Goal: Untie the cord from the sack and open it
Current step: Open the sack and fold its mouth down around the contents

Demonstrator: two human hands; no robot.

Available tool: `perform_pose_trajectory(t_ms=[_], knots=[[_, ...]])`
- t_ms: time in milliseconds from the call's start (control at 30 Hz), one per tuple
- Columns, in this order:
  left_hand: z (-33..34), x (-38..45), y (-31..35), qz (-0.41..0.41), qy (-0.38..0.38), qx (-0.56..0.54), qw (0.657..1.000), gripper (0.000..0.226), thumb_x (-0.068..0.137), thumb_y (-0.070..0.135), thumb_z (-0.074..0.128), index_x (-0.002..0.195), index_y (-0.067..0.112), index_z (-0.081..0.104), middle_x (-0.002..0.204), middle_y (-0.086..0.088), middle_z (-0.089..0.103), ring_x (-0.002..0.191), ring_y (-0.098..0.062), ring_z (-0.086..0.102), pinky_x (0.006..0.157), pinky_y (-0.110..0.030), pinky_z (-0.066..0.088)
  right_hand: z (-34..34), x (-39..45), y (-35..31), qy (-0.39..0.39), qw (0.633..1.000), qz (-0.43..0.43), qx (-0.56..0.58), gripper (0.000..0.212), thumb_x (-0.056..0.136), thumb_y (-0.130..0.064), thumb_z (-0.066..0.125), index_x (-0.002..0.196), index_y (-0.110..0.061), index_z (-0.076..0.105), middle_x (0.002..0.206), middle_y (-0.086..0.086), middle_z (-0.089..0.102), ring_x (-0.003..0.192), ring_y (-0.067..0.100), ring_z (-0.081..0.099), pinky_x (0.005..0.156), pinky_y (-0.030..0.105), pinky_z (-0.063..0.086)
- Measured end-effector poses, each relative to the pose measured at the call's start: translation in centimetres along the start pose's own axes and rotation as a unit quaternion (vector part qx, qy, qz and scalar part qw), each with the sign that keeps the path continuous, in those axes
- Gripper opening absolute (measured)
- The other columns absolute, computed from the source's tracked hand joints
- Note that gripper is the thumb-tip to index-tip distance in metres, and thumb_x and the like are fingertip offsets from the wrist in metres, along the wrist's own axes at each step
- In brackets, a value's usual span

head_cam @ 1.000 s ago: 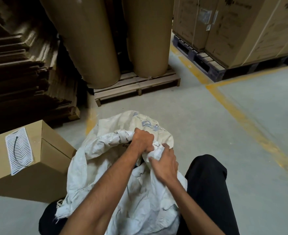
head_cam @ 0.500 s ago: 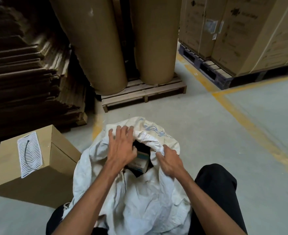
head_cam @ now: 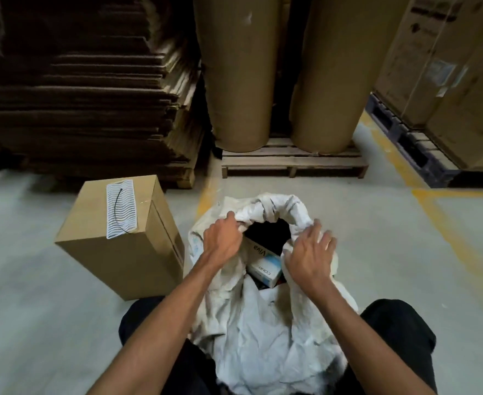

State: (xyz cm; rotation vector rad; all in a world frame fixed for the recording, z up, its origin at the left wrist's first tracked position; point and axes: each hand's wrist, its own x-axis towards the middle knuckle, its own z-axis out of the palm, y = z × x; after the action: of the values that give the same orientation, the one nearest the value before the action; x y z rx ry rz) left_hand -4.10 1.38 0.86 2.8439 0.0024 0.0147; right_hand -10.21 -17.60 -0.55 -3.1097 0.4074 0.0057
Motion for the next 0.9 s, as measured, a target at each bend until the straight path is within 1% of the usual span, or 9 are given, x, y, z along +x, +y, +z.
perform_pose_trajectory(t_ms=[167,267,333,433,567,633,767,833,900], knots=[[-1.7,2.1,1.0,-0.042,-0.072,-0.111,0.990,0.033,0.097,0.042,0.040,0.103,0.015,0.059,0.108,-0.012,0.067,0.091,-0.034,0.061,0.075,-0.040,0.047,-1.1,0.8,-4.3,0.090,0.995,-0.025,0.025,0.111,0.080,-0.037,0.075,0.162,-0.005,0.007,0.166,0.025,0.002,0.143,0.061,0.017,0.115,0.073,0.008],[-3.5,2.4,1.7,-0.012,-0.109,-0.102,0.989,0.029,0.085,0.042,0.042,0.093,0.018,0.058,0.090,-0.006,0.065,0.078,-0.027,0.061,0.066,-0.037,0.048,-2.1,1.8,-5.6,0.138,0.978,-0.159,0.000,0.112,0.078,-0.035,0.077,0.163,-0.019,0.006,0.168,0.019,0.002,0.150,0.056,0.004,0.118,0.071,-0.004],[-4.7,2.5,2.3,-0.003,-0.121,-0.103,0.987,0.027,0.084,0.041,0.045,0.087,0.017,0.058,0.085,-0.005,0.064,0.076,-0.026,0.061,0.063,-0.036,0.044,-2.2,3.0,-6.0,0.123,0.965,-0.228,-0.046,0.099,0.085,-0.037,0.072,0.163,-0.017,0.014,0.168,0.015,0.018,0.154,0.045,0.006,0.122,0.064,-0.005],[-5.6,2.9,2.1,-0.006,-0.116,-0.118,0.986,0.032,0.085,0.049,0.052,0.081,0.017,0.057,0.083,-0.004,0.066,0.075,-0.026,0.062,0.061,-0.034,0.043,-2.9,5.1,-5.5,0.107,0.965,-0.240,0.001,0.053,0.095,-0.016,0.056,0.146,-0.020,0.040,0.138,0.006,0.060,0.143,0.035,0.039,0.123,0.055,0.015],[-5.0,1.6,1.1,0.006,-0.111,-0.092,0.990,0.054,0.088,0.046,0.059,0.131,0.015,0.046,0.112,-0.008,0.064,0.101,-0.029,0.060,0.084,-0.042,0.052,-4.9,7.1,-5.5,0.088,0.949,-0.303,-0.017,0.034,0.100,-0.019,0.043,0.132,-0.019,0.052,0.123,0.005,0.066,0.123,0.031,0.054,0.123,0.053,0.016],[-4.2,-0.6,0.5,0.000,-0.023,0.026,0.999,0.070,0.087,0.051,0.060,0.141,0.011,0.039,0.128,-0.016,0.054,0.115,-0.034,0.049,0.093,-0.047,0.044,-5.6,7.9,-5.7,0.089,0.953,-0.288,-0.019,0.032,0.101,-0.018,0.048,0.132,-0.019,0.053,0.121,0.006,0.066,0.118,0.030,0.058,0.122,0.052,0.021],[-2.3,-7.4,-0.4,-0.059,0.092,0.131,0.985,0.085,0.079,0.072,0.058,0.132,0.007,0.047,0.126,-0.019,0.052,0.110,-0.036,0.048,0.092,-0.050,0.042,-6.7,8.7,-5.9,0.107,0.976,-0.189,0.011,0.019,0.097,-0.017,0.044,0.113,-0.016,0.054,0.102,0.006,0.067,0.092,0.030,0.064,0.090,0.043,0.046],[-0.7,-9.3,-0.7,-0.079,0.078,0.150,0.982,0.089,0.077,0.071,0.063,0.134,0.005,0.046,0.126,-0.019,0.052,0.109,-0.036,0.049,0.089,-0.049,0.042,-7.1,8.9,-5.9,0.108,0.982,-0.150,0.039,0.004,0.095,-0.015,0.044,0.098,-0.016,0.046,0.089,0.005,0.062,0.074,0.028,0.058,0.066,0.035,0.040],[0.2,-9.7,-0.9,-0.080,0.060,0.159,0.982,0.067,0.088,0.055,0.064,0.131,0.006,0.049,0.123,-0.017,0.055,0.106,-0.034,0.051,0.085,-0.046,0.042,-7.5,9.1,-5.8,0.101,0.985,-0.121,0.063,0.007,0.091,-0.011,0.047,0.093,-0.015,0.042,0.082,0.003,0.056,0.066,0.025,0.050,0.060,0.033,0.036]])
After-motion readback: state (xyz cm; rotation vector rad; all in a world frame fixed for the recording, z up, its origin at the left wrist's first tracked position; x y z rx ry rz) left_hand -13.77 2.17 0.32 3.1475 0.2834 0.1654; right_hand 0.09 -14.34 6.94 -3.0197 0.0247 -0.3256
